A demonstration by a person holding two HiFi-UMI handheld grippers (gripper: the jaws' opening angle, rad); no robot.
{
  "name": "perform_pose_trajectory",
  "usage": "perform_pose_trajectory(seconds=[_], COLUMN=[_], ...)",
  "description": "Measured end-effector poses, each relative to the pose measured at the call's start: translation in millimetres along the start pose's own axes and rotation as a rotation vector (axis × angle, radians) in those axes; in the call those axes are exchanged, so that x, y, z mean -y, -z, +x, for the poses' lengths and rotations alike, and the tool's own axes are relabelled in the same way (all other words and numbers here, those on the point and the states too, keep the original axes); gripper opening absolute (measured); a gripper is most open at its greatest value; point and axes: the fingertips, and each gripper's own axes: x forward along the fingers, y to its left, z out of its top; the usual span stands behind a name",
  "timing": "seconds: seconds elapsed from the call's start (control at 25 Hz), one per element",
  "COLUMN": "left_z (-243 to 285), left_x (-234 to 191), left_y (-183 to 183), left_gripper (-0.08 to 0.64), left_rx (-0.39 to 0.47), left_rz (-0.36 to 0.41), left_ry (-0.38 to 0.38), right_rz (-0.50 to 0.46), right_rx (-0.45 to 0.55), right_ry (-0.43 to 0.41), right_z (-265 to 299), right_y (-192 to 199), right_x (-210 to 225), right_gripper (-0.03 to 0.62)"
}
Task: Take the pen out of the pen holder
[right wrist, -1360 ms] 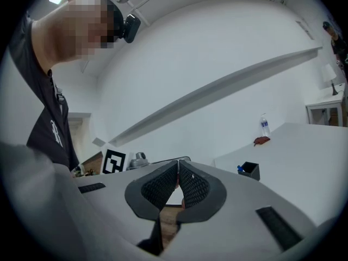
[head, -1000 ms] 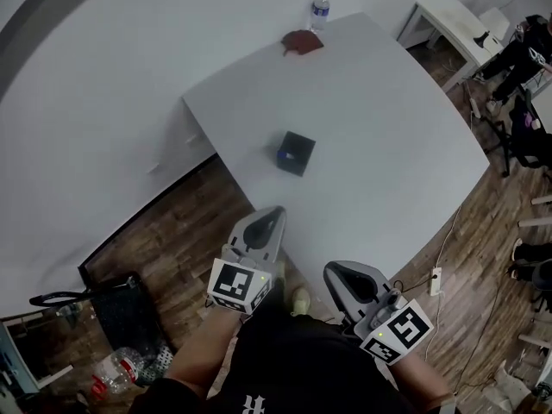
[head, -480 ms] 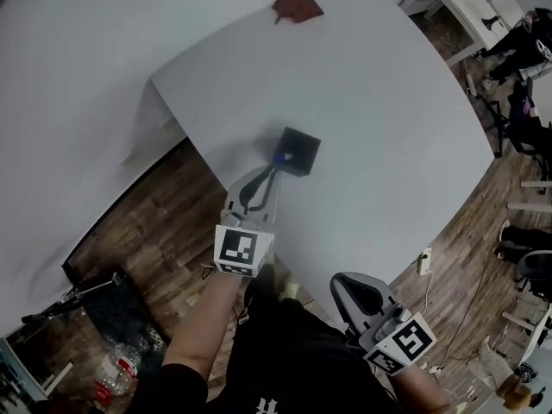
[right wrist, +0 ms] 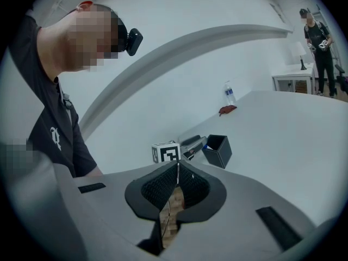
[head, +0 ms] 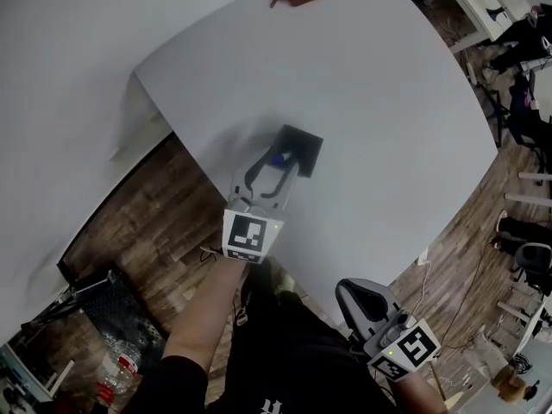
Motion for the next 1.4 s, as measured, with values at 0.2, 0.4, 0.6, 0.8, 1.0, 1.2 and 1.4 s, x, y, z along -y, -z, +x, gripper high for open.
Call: perform_pose_trajectory(seconds=[0.2,0.4,0.6,0.8,1.0,1.2,1.4], left_z=[12.4,14.9,17.9,18.7,17.0,17.0,7.1], left_x=[-3.2,-6.6,-7.6,-9.7,-9.2,-7.0,-1.4], left_y=[5.6,7.6,16.8,18.6,14.4,-0.8,-18.0], left_gripper=[0.164,0.100,0.077,0.051,0.048,0.048,0.048], left_rx=[-0.002,-0.005,-0.029,-0.034,-0.036,-0.035,-0.035], left_rz=[-0.013,-0.011,-0.012,0.000,-0.001,0.034,0.047], left_ry=[0.006,-0.013,-0.013,-0.037,-0.043,-0.042,-0.036], right_rz=[0.008,0.047,0.018,0.022,0.023,0.007,-0.013], right_rx=[-0.016,0.014,-0.035,-0.025,-0.009,0.011,0.053], right_ry=[0.015,0.012,0.037,0.047,0.044,0.035,0.023], right_z=[0.8,8.5,3.9,1.8,0.9,-2.2,-6.8], right_y=[3.4,-7.2,1.5,-0.9,-4.4,-6.9,-14.0], right_x=[4.1,2.8,10.3,14.4,13.5,11.0,8.4], right_gripper=[0.014,0.014,0.014,0.014,0.014,0.014,0.014])
